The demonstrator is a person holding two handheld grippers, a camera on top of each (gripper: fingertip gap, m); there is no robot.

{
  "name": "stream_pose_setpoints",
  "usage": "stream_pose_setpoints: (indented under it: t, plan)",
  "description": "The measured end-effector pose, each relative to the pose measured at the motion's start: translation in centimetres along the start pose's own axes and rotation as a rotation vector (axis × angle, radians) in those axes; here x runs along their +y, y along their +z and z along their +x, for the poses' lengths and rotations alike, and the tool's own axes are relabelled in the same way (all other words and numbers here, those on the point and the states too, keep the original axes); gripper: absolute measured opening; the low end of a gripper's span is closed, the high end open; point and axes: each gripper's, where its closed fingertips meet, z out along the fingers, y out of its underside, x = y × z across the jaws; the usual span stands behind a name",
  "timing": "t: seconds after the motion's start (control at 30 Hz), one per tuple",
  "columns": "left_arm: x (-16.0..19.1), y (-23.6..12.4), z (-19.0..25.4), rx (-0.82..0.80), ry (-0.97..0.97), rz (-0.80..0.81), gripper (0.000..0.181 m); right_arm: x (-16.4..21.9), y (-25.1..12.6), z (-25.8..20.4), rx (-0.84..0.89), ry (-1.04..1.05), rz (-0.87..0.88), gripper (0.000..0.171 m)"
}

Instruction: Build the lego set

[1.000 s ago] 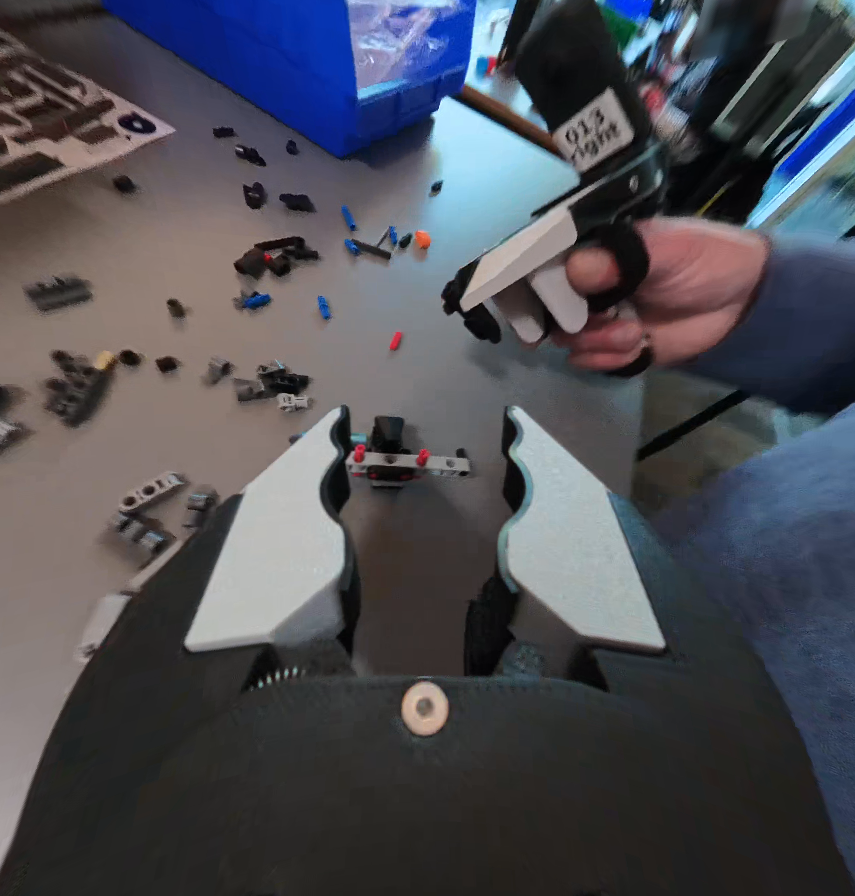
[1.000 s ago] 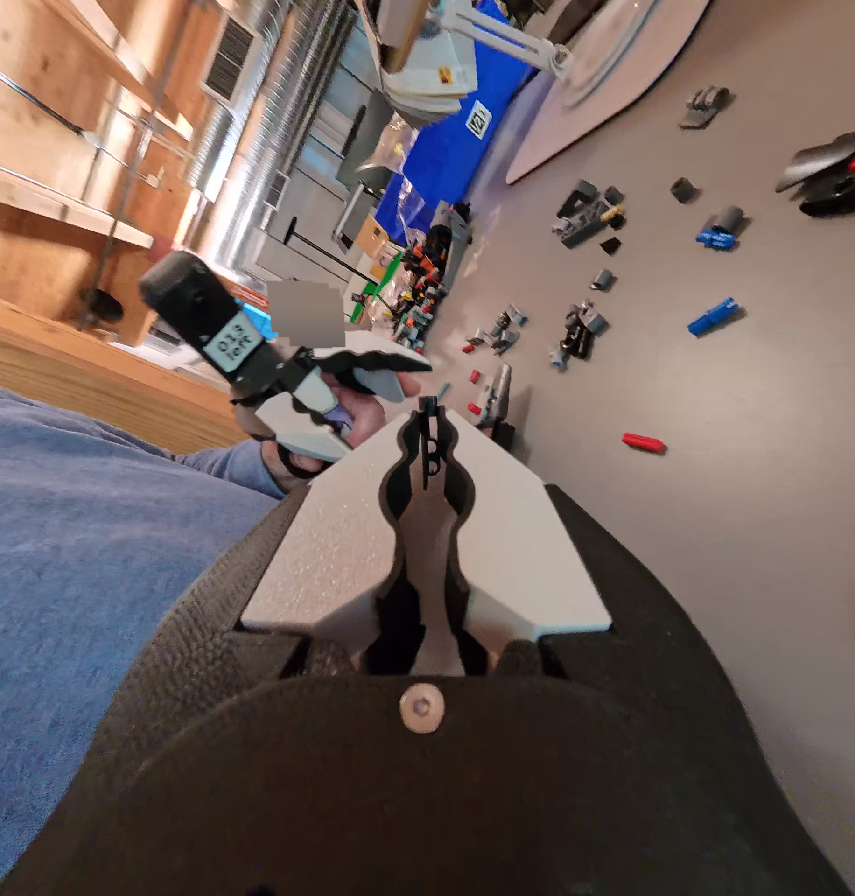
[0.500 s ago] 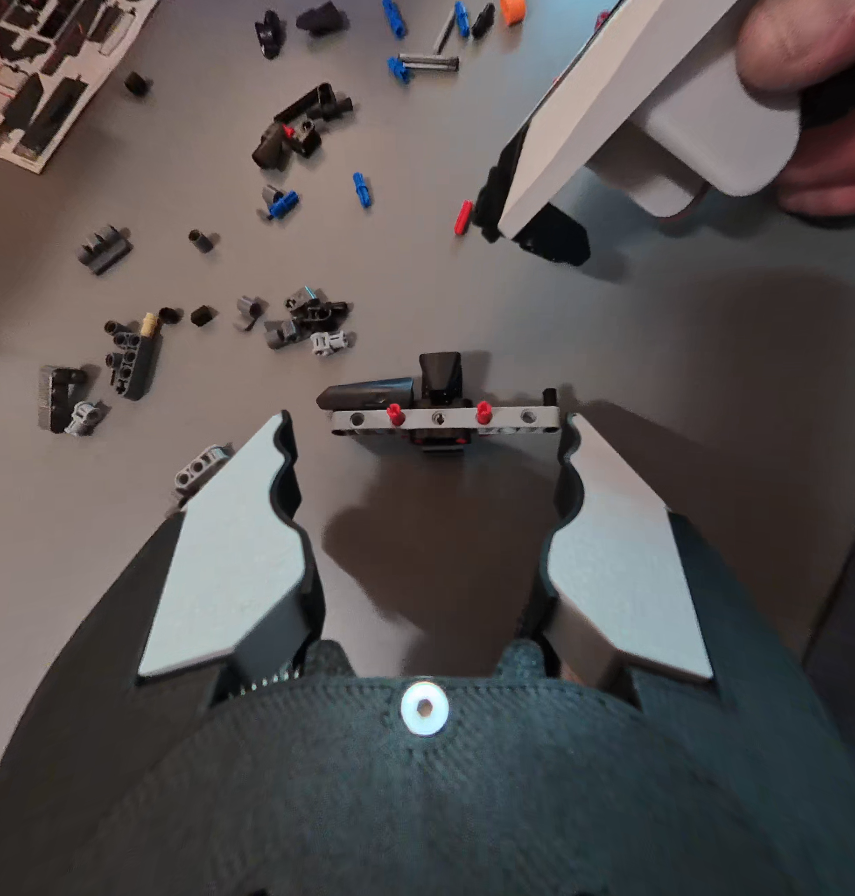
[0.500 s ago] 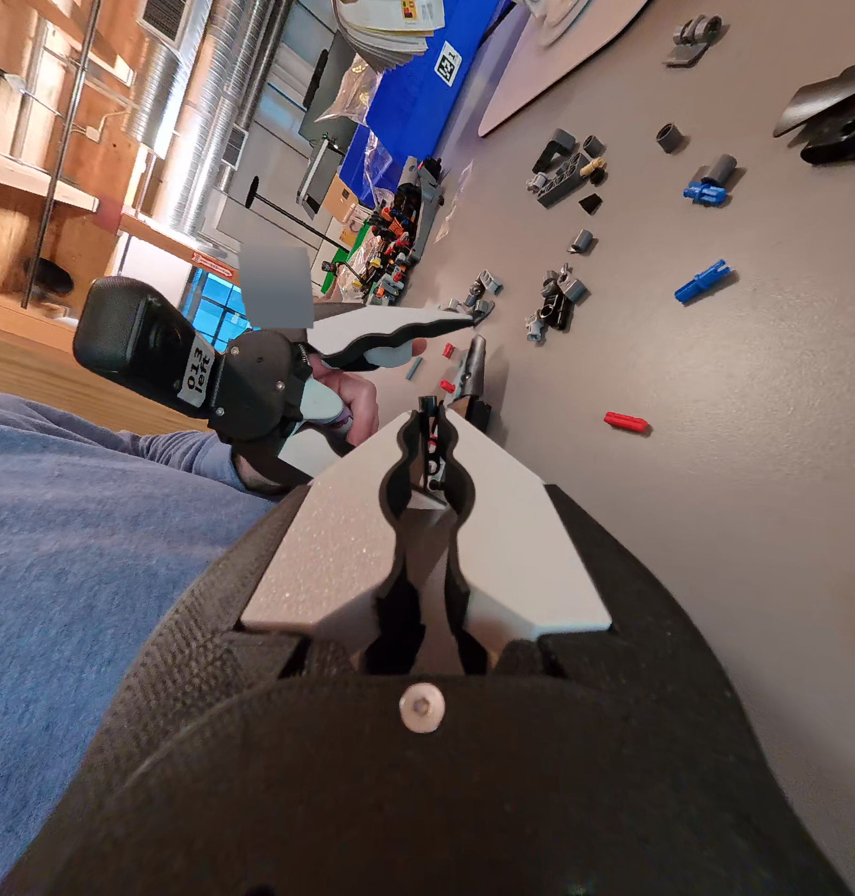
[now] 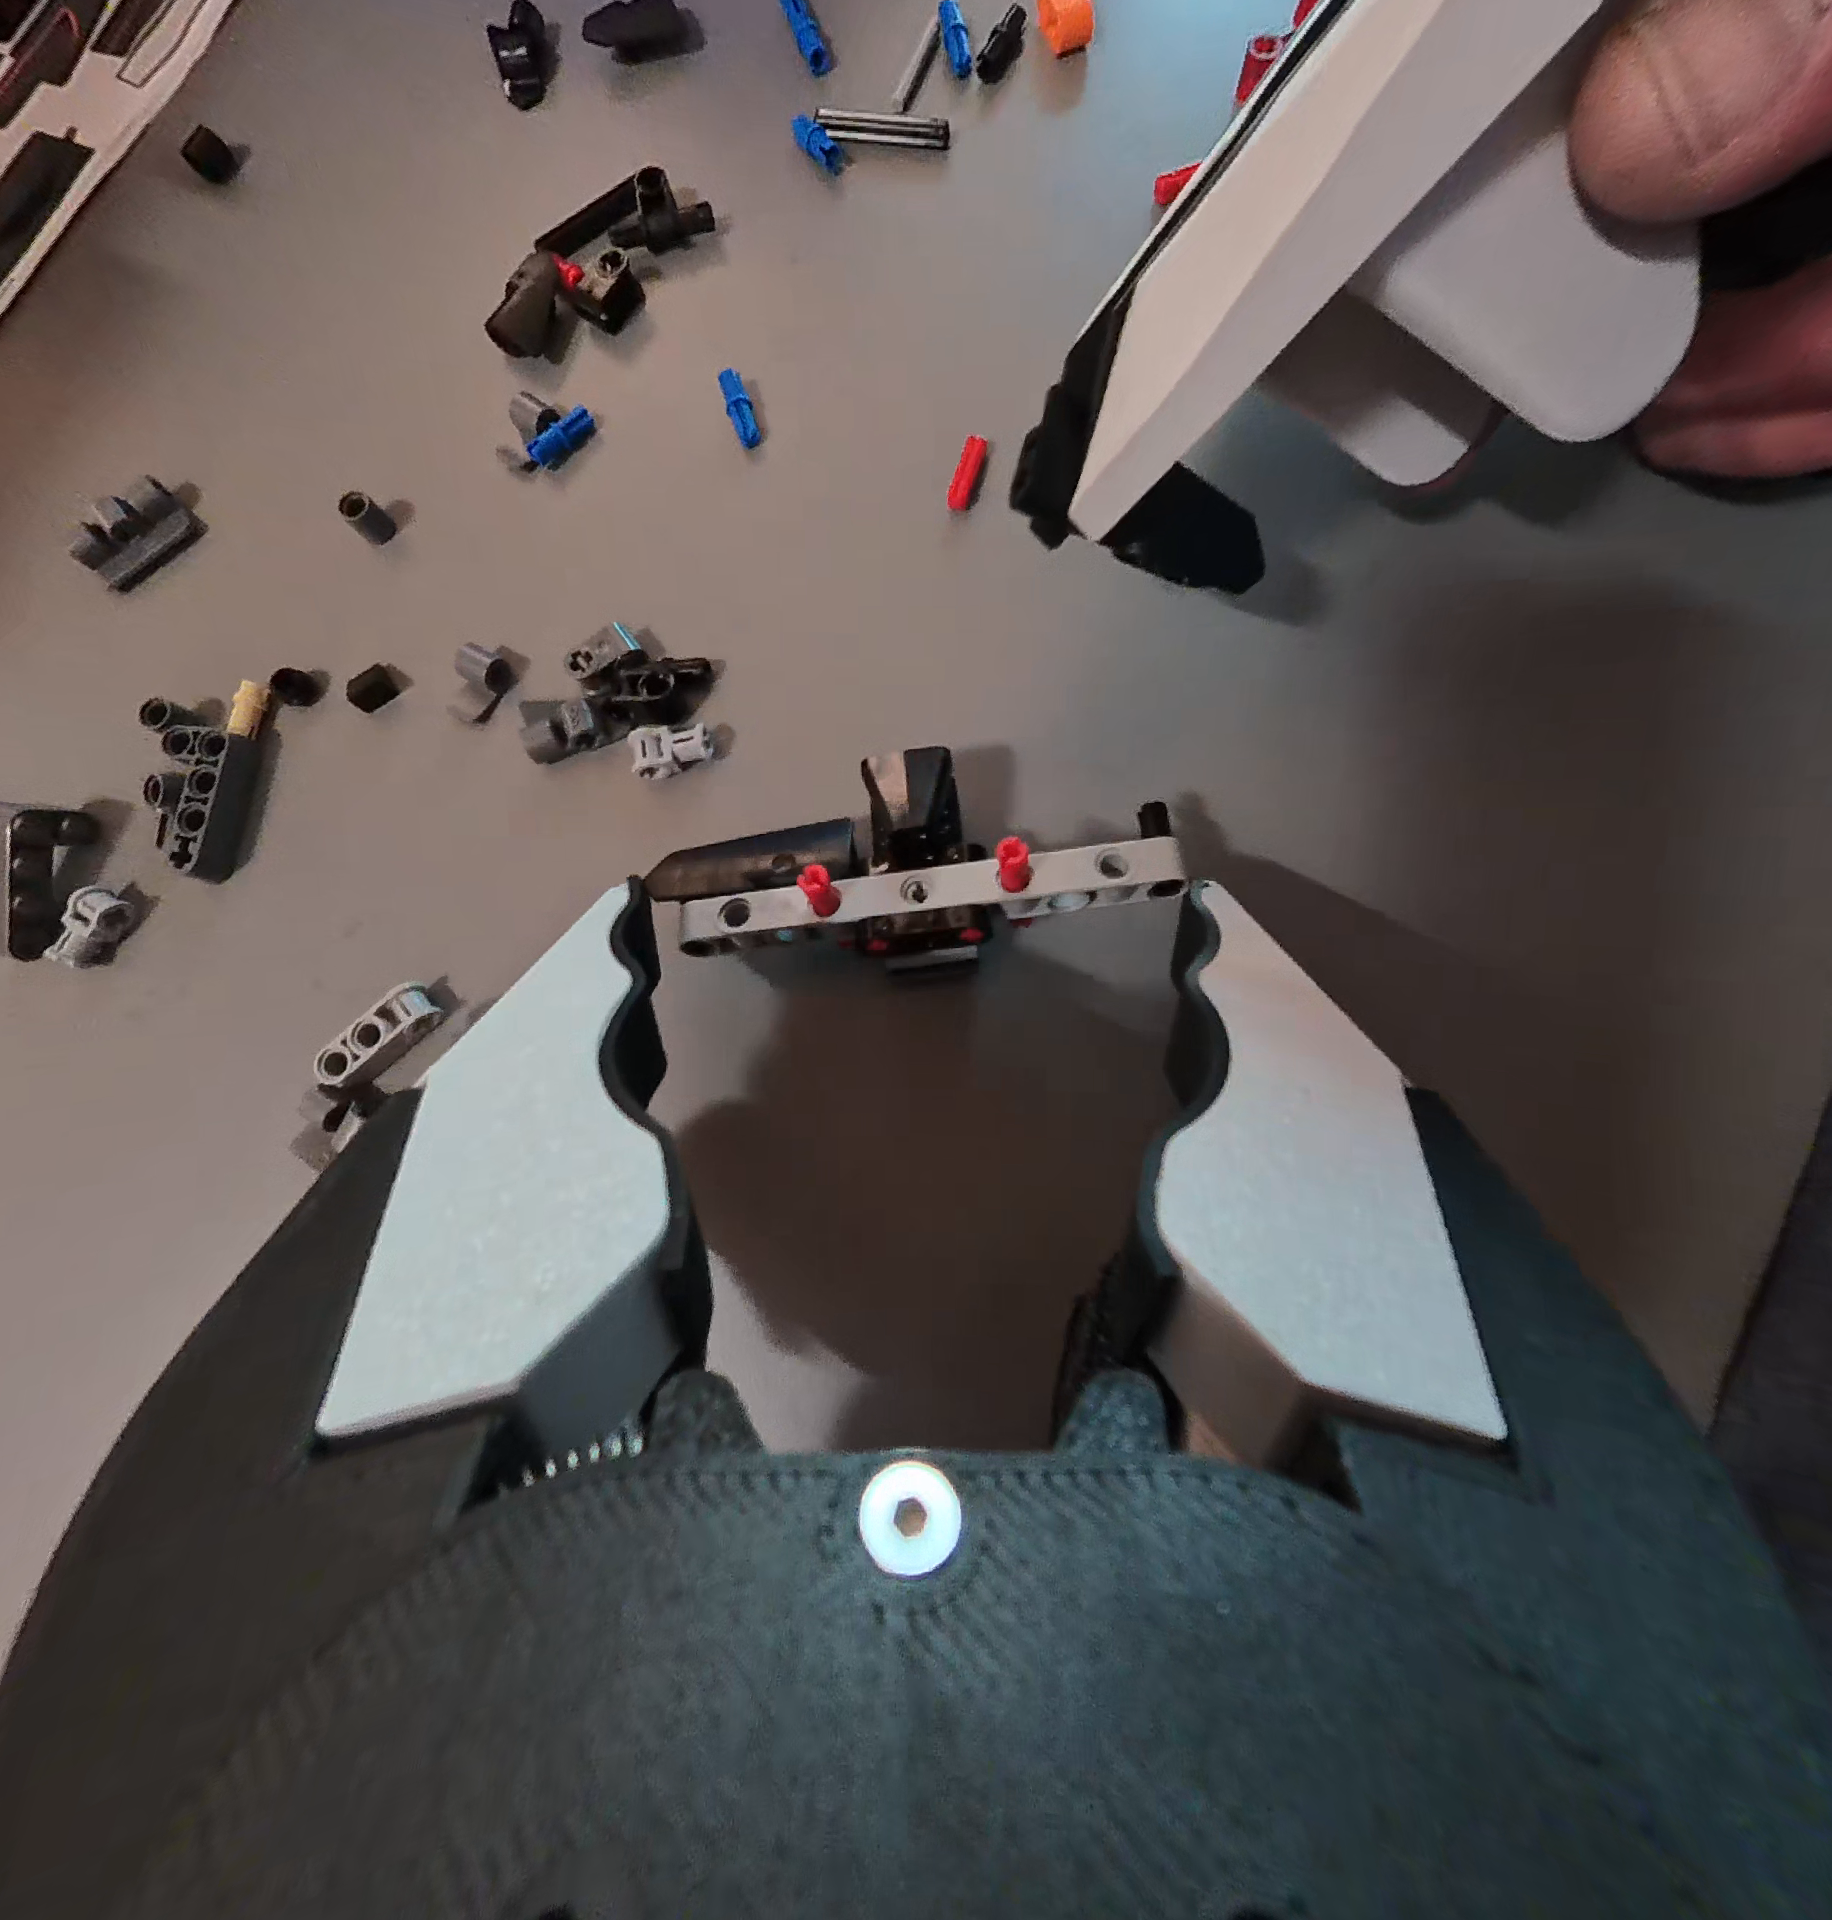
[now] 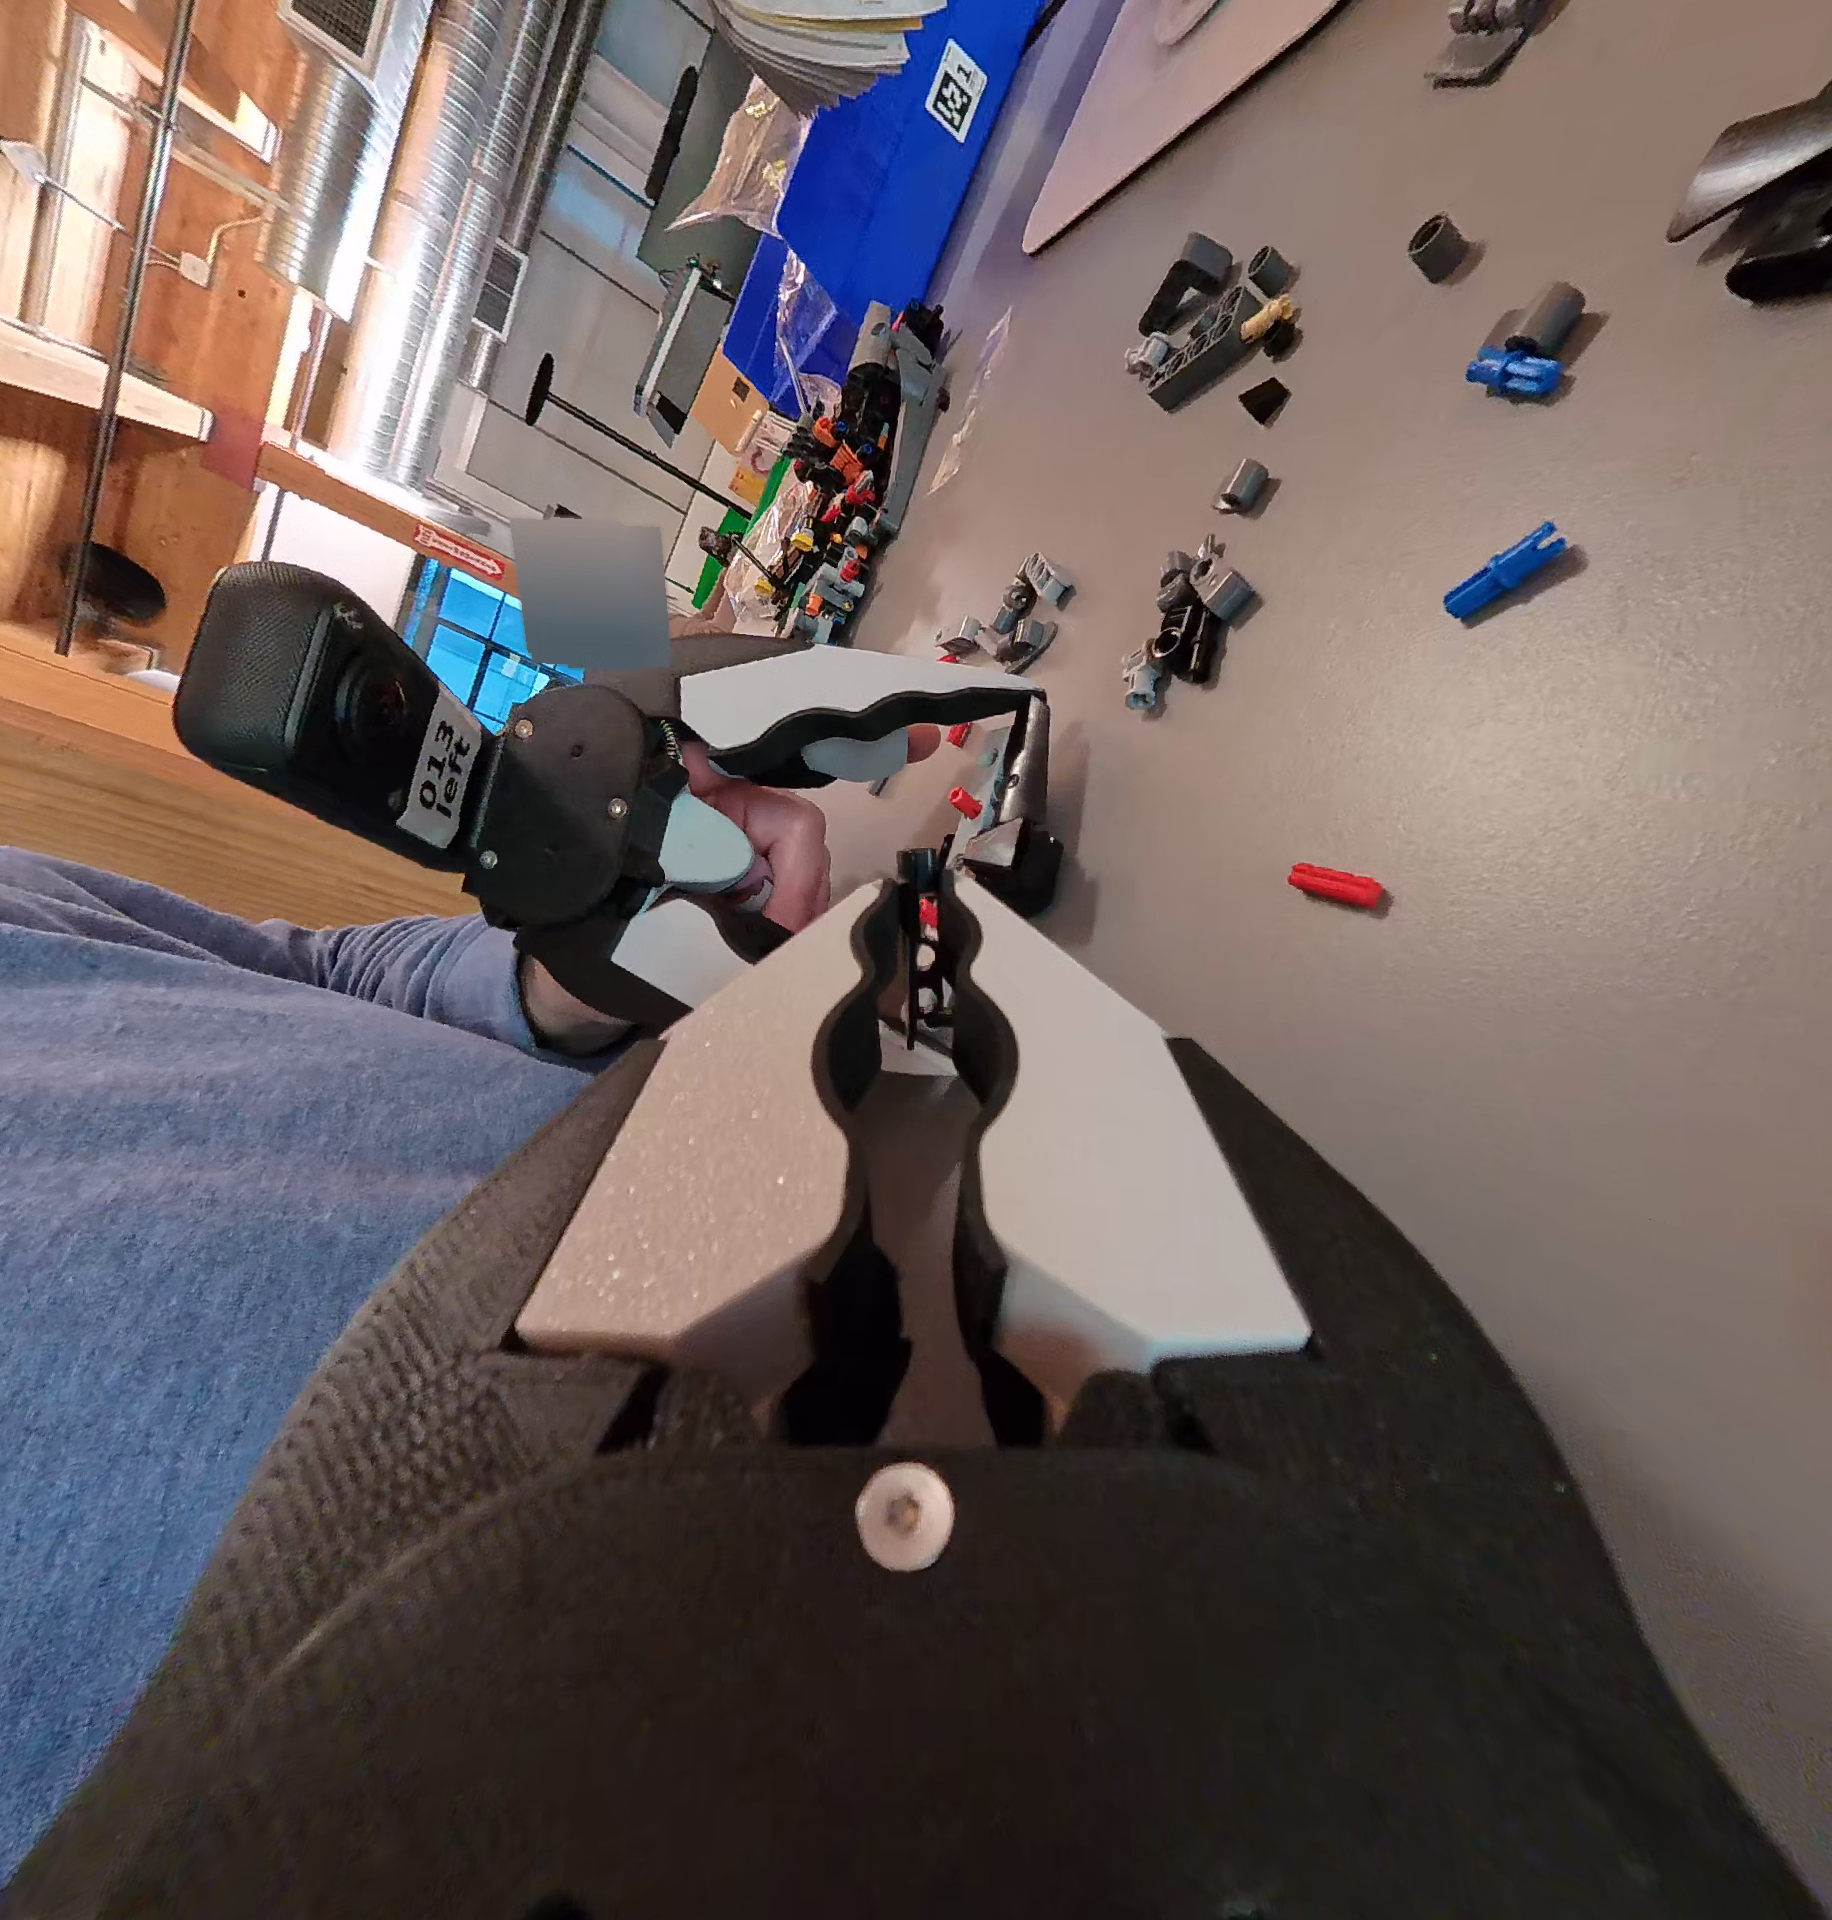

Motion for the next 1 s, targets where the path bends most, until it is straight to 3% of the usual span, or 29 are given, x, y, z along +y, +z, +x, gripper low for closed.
stream_pose_setpoints:
  t: [0.5,0.73,1.0]
  plan:
    - [-0.5,-0.5,0.4,0.080,0.014,0.068,0.098,0.0,-0.3,-1.6,-0.081,-0.093,-0.033,0.004]
    - [-1.6,-1.6,-0.2,0.125,-0.036,0.130,0.097,-2.0,-1.4,-3.3,-0.239,-0.004,0.084,0.004]
    - [-4.8,-4.4,-0.9,0.231,-0.148,0.274,0.097,-6.5,-4.5,-6.7,-0.626,0.220,0.374,0.004]
